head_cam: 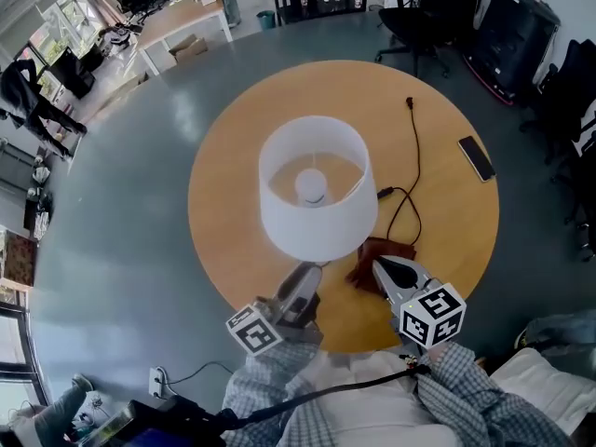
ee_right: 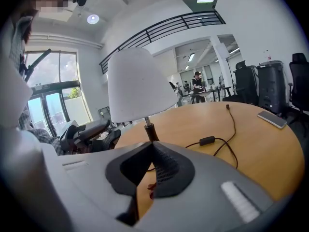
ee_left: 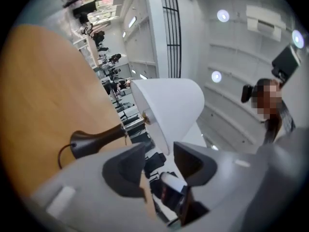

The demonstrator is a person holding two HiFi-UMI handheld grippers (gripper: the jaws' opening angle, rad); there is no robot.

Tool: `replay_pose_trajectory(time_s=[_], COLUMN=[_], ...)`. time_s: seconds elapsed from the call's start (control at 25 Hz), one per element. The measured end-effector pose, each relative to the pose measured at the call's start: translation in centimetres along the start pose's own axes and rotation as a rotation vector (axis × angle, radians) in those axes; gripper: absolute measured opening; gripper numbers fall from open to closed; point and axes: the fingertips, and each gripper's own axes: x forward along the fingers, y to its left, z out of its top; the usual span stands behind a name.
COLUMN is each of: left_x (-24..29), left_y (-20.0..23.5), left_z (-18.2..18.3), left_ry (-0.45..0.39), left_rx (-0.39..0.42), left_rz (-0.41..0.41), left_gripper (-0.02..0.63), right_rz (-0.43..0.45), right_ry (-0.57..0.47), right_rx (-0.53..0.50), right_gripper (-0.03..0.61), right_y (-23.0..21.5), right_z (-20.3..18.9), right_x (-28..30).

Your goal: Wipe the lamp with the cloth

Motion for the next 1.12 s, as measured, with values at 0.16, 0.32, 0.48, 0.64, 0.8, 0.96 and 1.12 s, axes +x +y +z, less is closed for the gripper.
replay_pose_trajectory(time_s=[0.16,0.32,0.48,0.64,0.8,0.96,1.12], left_x=[1.0,2.1,2.5,2.4,2.5,2.5,2.4], left_y=[-0.5,-1.8,-2.3,-3.6,-3.7,-3.7,-3.6], left_z=[0.8,2.1,2.6,2.7,2.7,2.8,2.5], left_ry=[-0.049,-0.120,-0.171,-0.187,-0.177,-0.187,-0.178], left_rx=[-0.073,-0.157,-0.183,-0.167,-0.156,-0.159,-0.160], left_rz=[-0.092,-0.199,-0.277,-0.366,-0.377,-0.372,-0.370], left_gripper=[0.243,0.287,0.268,0.134,0.126,0.126,0.126], right_rz=[0.010,0.009,0.002,-0.002,0.054,0.104,0.111], right_ry=[0.017,0.049,0.112,0.209,0.336,0.523,0.624], right_rx=[-0.028,-0.050,-0.117,-0.187,-0.270,-0.374,-0.477], right_gripper=[0.003,0.003,0.003,0.003,0.102,0.203,0.236], right_y=[-0.9,-1.5,-2.3,-3.1,-2.4,-1.8,-1.5], right_z=[0.1,-0.4,-2.1,-4.7,-8.3,-13.0,-14.9], right_x=[0.0,0.0,0.1,0.9,2.7,4.1,5.0])
